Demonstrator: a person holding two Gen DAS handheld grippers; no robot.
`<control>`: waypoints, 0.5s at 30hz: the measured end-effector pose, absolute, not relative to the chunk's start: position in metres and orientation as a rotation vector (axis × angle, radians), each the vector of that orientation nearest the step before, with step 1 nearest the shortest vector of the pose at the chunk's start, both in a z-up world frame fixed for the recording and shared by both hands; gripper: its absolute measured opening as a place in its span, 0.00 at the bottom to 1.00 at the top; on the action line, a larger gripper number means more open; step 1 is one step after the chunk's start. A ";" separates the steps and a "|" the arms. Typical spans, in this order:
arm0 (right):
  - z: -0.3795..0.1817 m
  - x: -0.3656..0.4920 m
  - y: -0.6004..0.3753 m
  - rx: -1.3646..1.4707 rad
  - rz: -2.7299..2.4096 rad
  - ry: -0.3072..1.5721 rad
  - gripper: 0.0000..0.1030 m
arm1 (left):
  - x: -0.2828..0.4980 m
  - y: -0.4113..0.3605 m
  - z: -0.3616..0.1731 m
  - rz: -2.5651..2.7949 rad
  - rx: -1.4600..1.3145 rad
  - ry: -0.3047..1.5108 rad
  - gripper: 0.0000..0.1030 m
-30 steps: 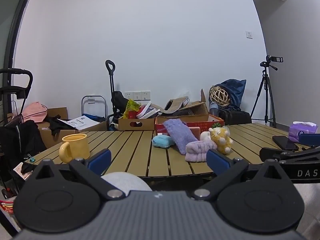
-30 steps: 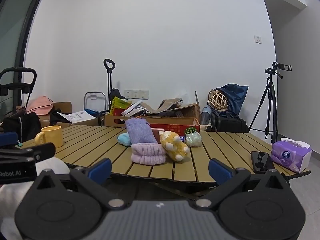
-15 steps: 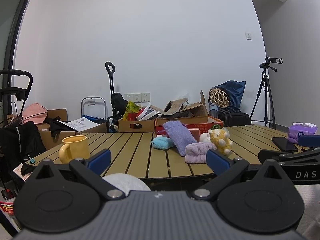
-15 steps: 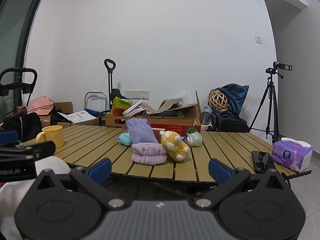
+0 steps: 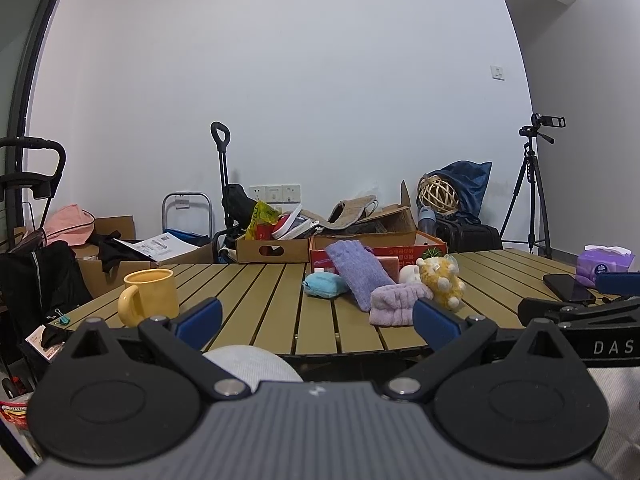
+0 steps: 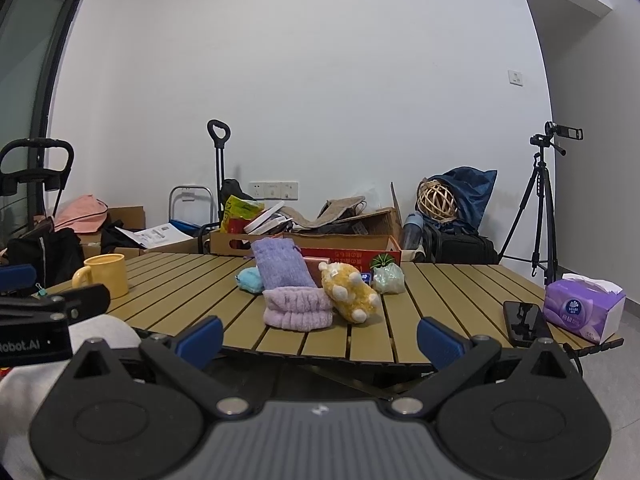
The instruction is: Organize soft objects
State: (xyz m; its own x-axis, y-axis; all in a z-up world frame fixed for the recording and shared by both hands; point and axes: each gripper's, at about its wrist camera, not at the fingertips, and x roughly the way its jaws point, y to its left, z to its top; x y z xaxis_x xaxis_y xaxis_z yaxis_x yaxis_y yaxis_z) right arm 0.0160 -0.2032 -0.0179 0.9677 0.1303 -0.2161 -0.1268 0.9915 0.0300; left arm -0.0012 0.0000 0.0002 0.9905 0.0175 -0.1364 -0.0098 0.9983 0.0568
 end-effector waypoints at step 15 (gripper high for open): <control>-0.018 0.016 -0.204 0.020 0.128 0.222 1.00 | -0.001 0.000 0.001 0.014 0.058 0.135 1.00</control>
State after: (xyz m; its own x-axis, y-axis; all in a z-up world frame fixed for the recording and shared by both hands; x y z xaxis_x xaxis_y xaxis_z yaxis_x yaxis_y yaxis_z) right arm 0.0162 -0.2039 -0.0179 0.9673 0.1291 -0.2184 -0.1248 0.9916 0.0335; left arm -0.0013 0.0003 0.0012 0.9908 0.0183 -0.1343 -0.0105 0.9982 0.0583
